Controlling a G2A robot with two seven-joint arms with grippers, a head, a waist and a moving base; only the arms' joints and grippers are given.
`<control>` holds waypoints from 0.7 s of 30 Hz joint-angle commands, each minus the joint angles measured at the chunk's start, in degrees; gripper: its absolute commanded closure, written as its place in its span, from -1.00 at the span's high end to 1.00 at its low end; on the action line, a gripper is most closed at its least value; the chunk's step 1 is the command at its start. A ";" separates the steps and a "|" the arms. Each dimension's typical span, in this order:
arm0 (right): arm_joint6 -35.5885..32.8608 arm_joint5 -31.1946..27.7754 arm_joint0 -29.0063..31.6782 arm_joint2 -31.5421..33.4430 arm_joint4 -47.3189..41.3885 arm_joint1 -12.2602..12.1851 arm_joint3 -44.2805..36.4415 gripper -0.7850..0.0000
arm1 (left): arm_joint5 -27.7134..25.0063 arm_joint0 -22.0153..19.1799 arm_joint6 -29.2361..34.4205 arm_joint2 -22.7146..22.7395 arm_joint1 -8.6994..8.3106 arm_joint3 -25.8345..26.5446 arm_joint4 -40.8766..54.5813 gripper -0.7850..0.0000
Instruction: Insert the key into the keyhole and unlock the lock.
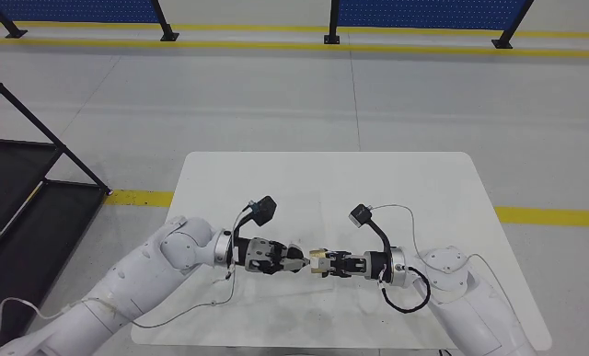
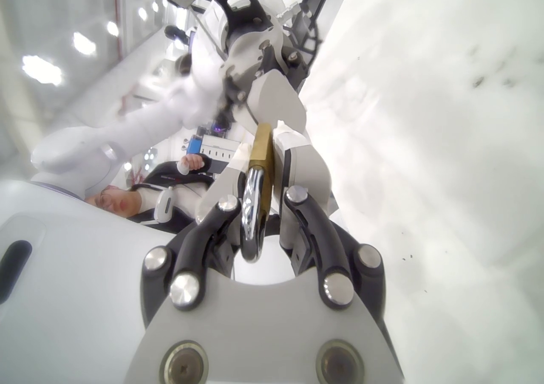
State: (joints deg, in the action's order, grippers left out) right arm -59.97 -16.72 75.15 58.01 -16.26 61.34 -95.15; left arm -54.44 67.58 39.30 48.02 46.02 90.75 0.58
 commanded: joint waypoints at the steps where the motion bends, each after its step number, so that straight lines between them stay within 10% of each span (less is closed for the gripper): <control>1: 0.00 0.00 0.00 0.00 0.00 0.00 0.00 -1.00 | -0.41 0.70 -1.80 0.74 0.01 0.70 -2.99 -1.00; 21: 0.00 0.00 0.00 0.00 0.00 0.00 0.00 -1.00 | -0.73 8.21 -17.48 8.65 0.06 7.95 -26.78 -1.00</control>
State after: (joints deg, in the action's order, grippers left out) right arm -59.97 -16.72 75.15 58.01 -16.26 61.34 -95.15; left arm -55.23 75.62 22.33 56.48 46.05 98.48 -25.39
